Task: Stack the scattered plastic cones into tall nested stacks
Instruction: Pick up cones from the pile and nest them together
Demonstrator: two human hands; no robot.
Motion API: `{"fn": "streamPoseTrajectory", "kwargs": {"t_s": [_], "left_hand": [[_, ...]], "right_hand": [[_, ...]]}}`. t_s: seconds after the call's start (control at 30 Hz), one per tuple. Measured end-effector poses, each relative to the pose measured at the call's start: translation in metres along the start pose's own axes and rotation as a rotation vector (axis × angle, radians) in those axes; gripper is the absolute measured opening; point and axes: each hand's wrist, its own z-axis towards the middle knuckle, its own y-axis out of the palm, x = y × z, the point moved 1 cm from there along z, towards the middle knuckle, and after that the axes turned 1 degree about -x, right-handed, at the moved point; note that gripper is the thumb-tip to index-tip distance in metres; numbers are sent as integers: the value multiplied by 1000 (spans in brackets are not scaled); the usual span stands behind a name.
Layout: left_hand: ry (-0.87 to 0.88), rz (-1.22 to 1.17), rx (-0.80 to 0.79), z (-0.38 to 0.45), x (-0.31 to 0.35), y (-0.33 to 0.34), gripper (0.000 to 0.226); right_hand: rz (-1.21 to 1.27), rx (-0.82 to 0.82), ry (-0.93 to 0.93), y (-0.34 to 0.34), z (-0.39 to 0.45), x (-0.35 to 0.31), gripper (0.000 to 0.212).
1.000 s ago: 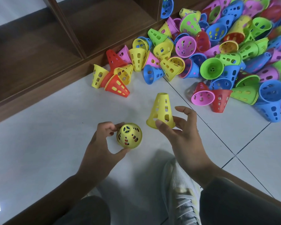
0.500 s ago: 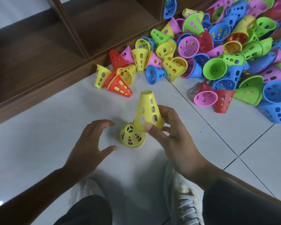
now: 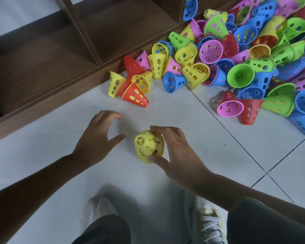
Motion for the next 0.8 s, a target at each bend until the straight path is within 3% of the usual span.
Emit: {"fn": "streamPoseTrajectory", "kwargs": {"t_s": [0.5,0.8], "left_hand": [[112,52,11,65,-7,1,55],[137,29,-8,83,-6,-2,38]], "right_hand": [[-145,48,-28,7,26,30,65],[-243,46,-46,-2,43,35,65]]}}
